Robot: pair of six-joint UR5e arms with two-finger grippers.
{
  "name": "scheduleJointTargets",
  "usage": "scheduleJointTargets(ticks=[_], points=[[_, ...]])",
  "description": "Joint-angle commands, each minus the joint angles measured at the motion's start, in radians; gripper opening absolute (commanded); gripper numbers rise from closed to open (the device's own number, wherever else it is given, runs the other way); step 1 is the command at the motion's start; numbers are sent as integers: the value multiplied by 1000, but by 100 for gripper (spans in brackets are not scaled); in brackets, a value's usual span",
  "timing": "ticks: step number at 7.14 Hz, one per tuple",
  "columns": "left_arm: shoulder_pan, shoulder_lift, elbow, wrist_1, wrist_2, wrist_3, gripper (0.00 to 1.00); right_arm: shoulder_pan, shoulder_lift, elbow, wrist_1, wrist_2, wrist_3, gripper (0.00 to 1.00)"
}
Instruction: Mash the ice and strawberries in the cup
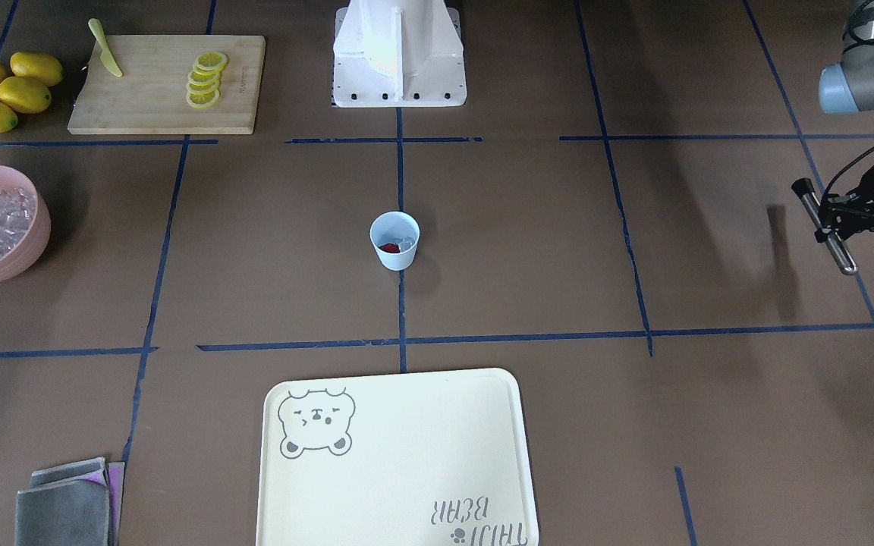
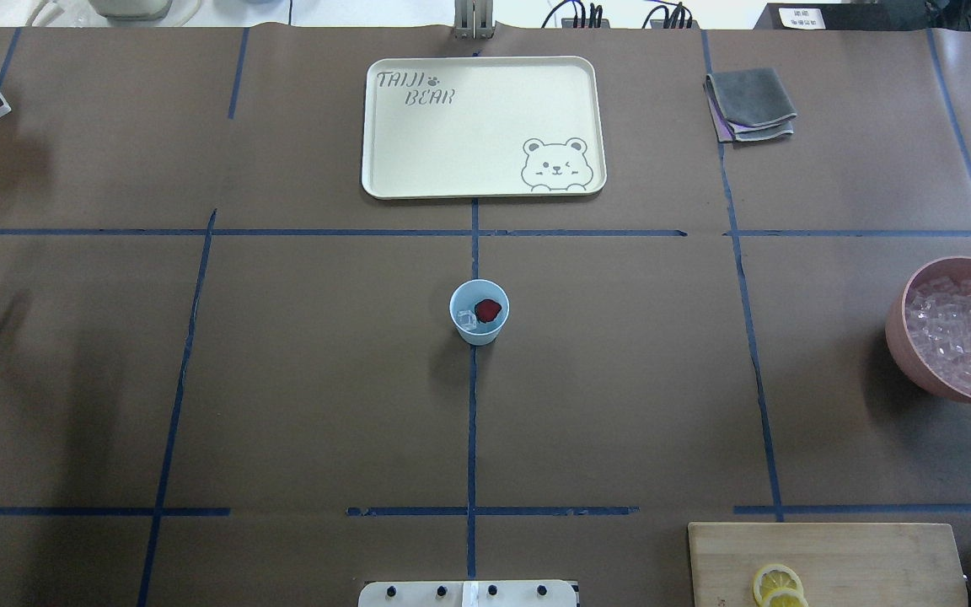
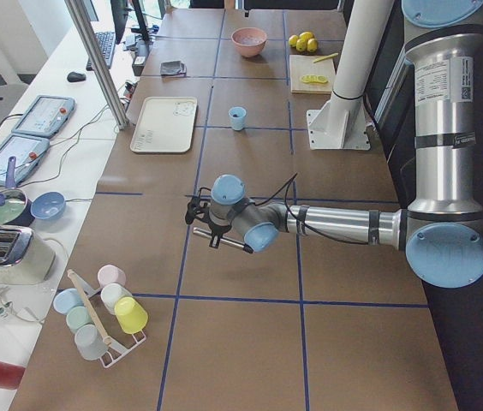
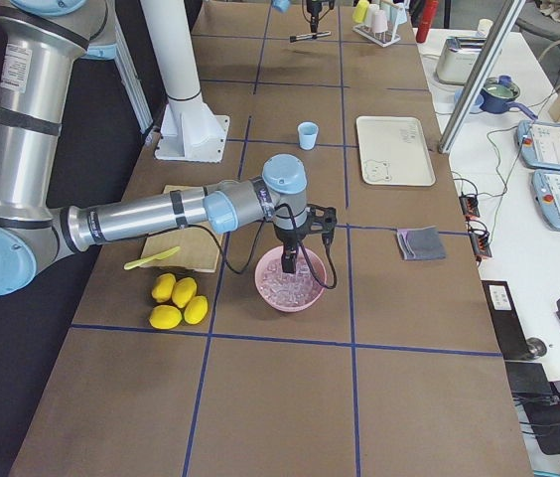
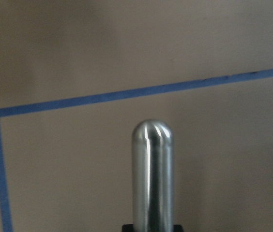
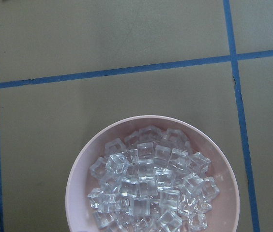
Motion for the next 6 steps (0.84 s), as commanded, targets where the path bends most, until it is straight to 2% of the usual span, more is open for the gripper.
scheduleJointTargets(ticks=[1, 2, 6], points=[[-2, -11, 25, 124, 2, 58, 0, 0, -4, 1, 0, 2, 0, 100], [-5, -38, 25, 182, 0, 92, 0, 0, -4, -1, 0, 2, 0, 100], [15, -48, 58, 189, -4, 91, 0, 0, -4, -2, 0, 2, 2, 100]])
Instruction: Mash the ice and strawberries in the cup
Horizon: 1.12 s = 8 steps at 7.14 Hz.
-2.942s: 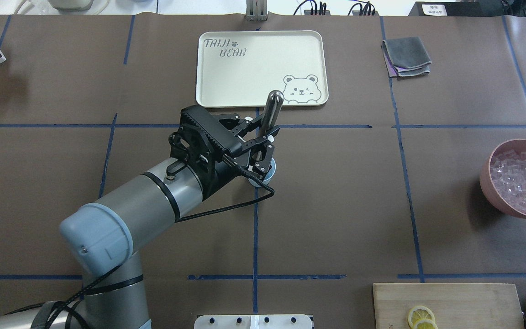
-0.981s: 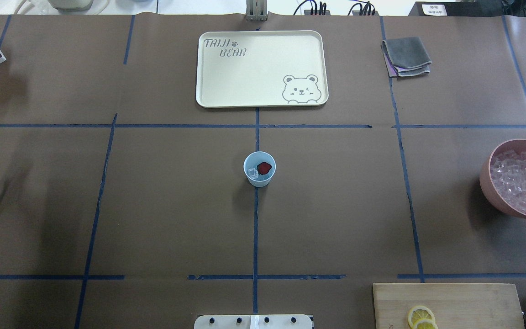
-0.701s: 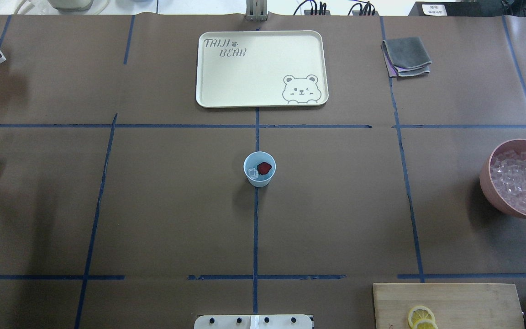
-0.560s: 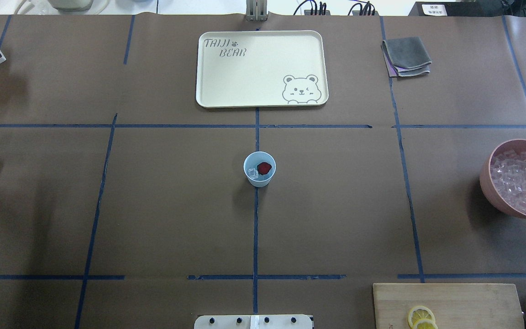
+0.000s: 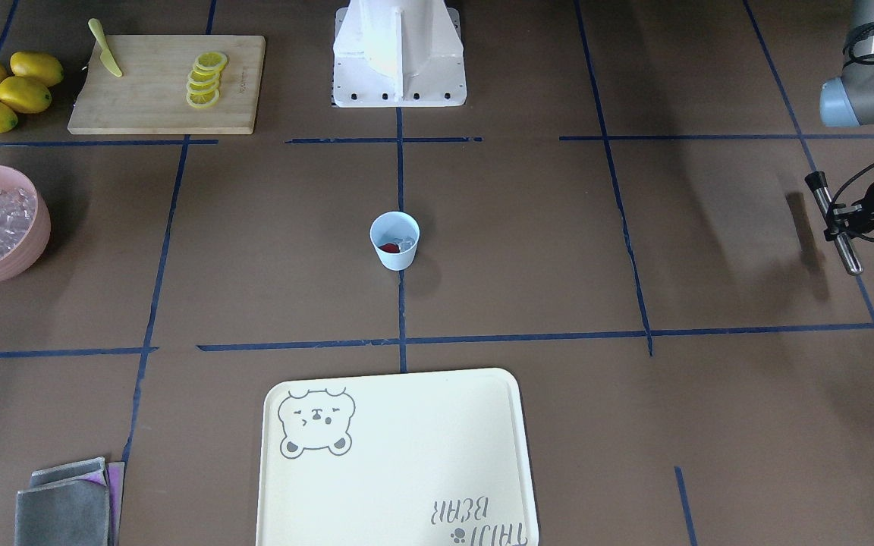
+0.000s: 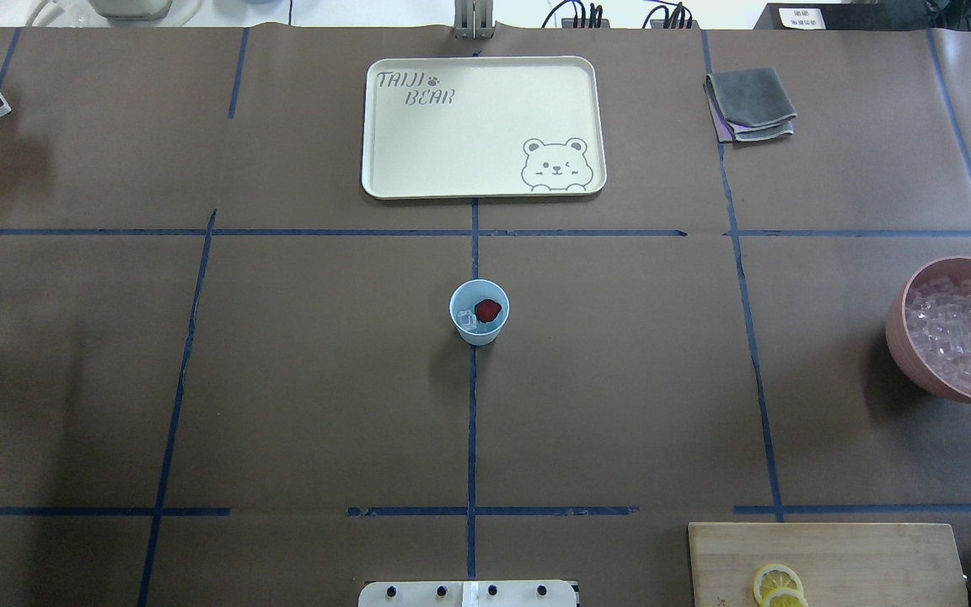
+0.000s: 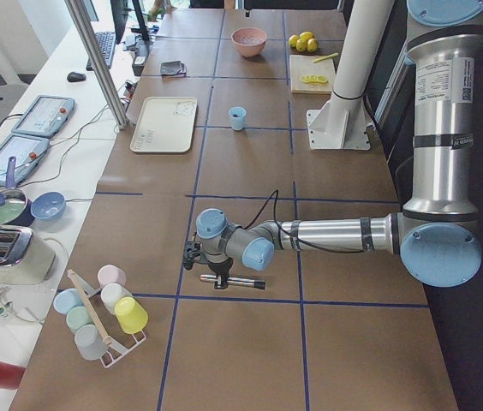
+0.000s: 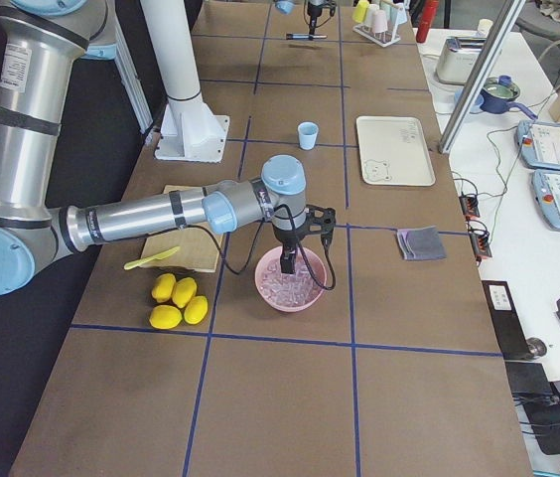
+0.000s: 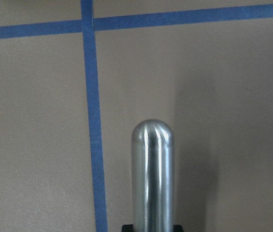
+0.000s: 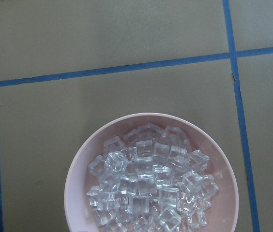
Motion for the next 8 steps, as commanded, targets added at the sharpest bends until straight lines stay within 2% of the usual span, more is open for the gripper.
scheduleJointTargets(ticks=[1, 6, 8], points=[[27, -13, 22, 3, -1, -13, 0, 0, 0, -1, 0, 1, 0, 100], [32, -31, 47, 25, -4, -13, 0, 0, 0, -1, 0, 1, -1, 100], [32, -39, 50, 42, -47, -11, 0, 0, 0, -1, 0, 1, 0, 100]])
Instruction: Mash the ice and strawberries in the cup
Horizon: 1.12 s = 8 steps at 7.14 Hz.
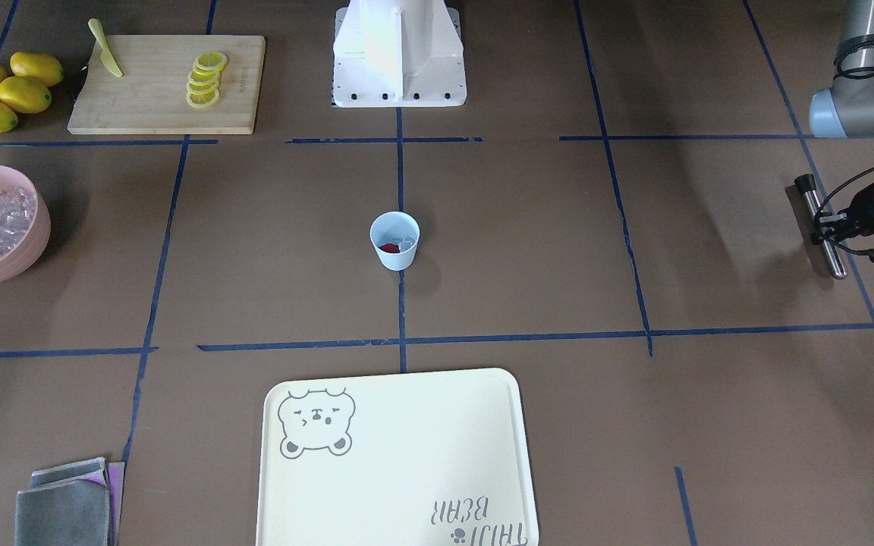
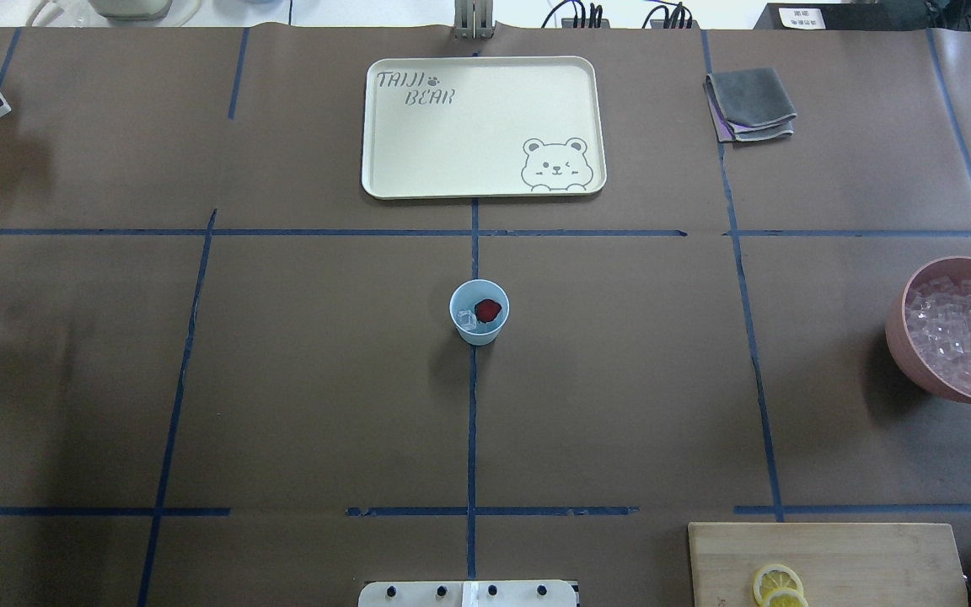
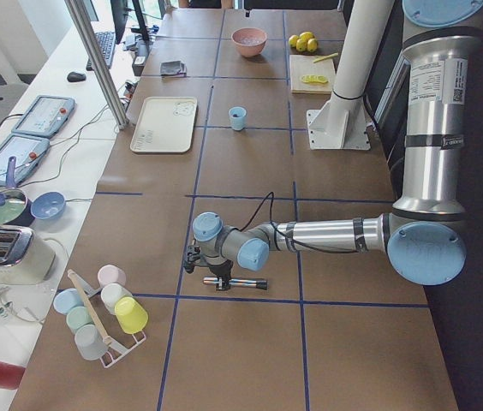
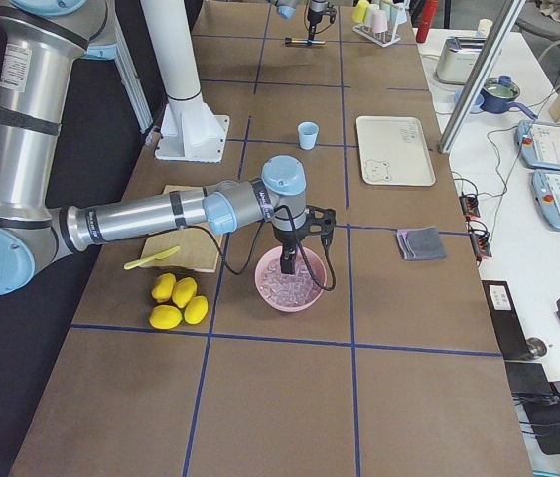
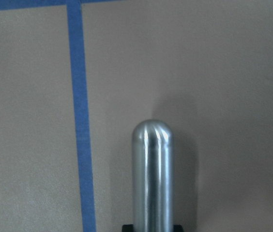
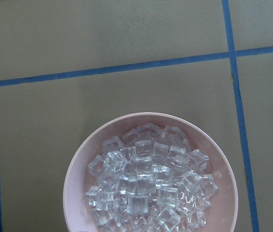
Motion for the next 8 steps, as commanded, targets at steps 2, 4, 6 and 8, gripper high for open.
scheduleJointTargets(ticks=[2, 4, 6, 8], points=[[0, -1, 1, 8, -24, 1, 3, 0, 0, 0, 1, 1, 0, 100], [0, 0, -2, 2, -24, 10, 29, 0, 0, 0, 1, 1, 0, 100], [0, 3, -2, -1, -18, 12, 76, 0, 0, 0, 1, 1, -1, 100], [0, 8, -8, -7, -19, 14, 100, 0, 0, 0, 1, 1, -1, 100]])
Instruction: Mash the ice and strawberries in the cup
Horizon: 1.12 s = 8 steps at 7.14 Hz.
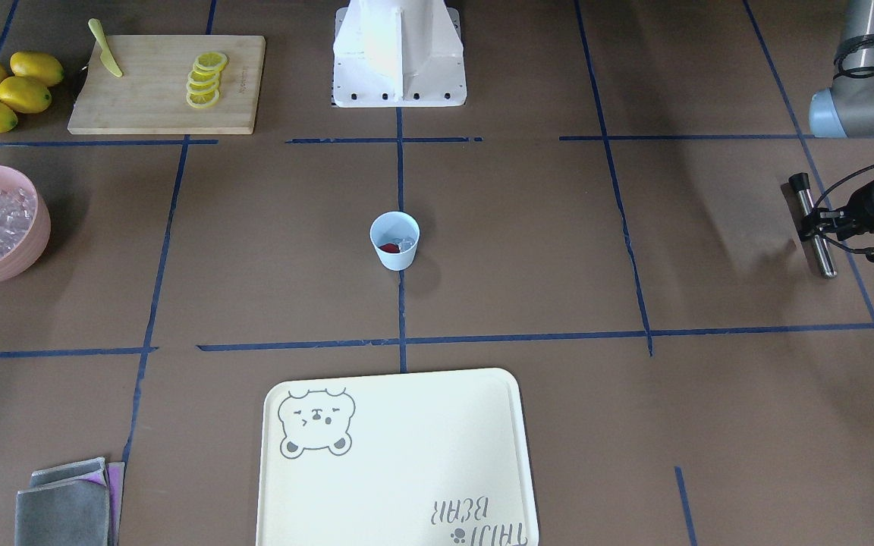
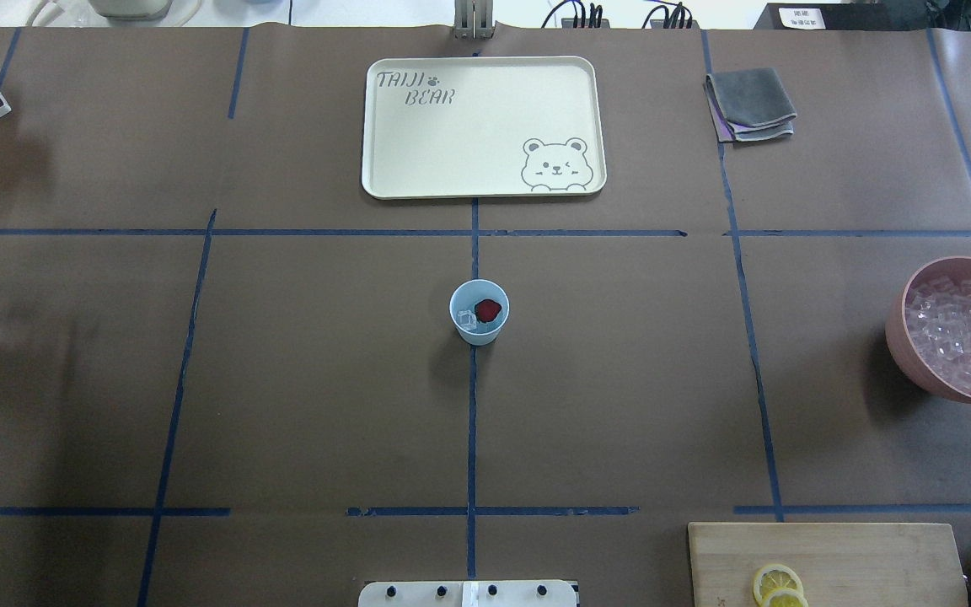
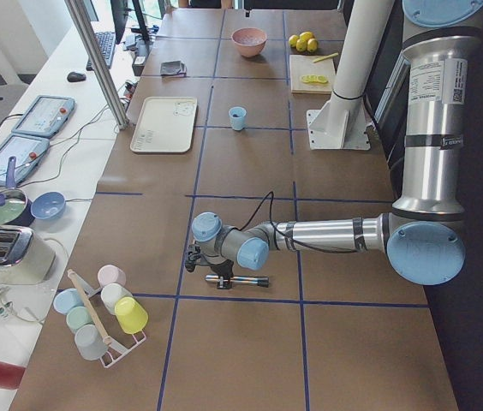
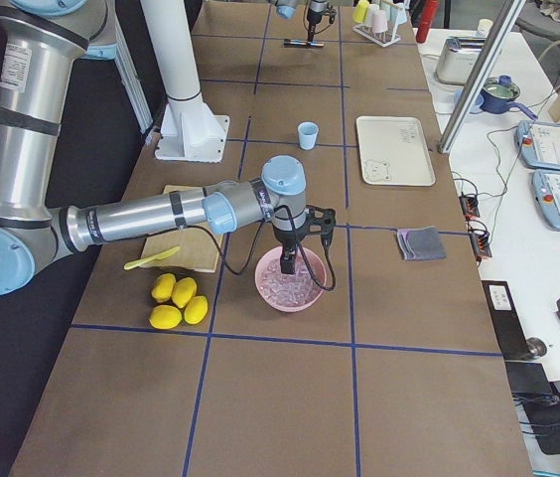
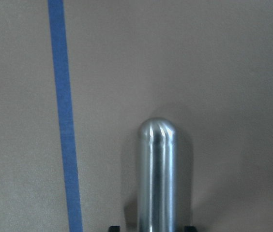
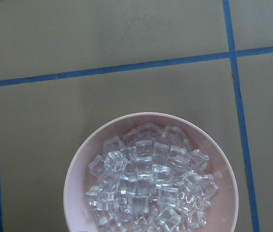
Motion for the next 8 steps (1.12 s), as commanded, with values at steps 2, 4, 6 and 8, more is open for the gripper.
scheduleJointTargets(ticks=[2, 4, 6, 8], points=[[-12, 45, -139, -1, -8, 1, 100, 2, 0, 2, 0, 0, -1, 100], [-37, 112, -270, 4, -96, 2, 100, 2, -5, -1, -2, -5, -10, 100], [-187, 120, -297, 2, -198, 89, 100, 3, -2, -8, -12, -6, -15, 100], [-268, 137, -297, 110, -211, 285, 100, 6, 0, -23, -15, -5, -40, 100]])
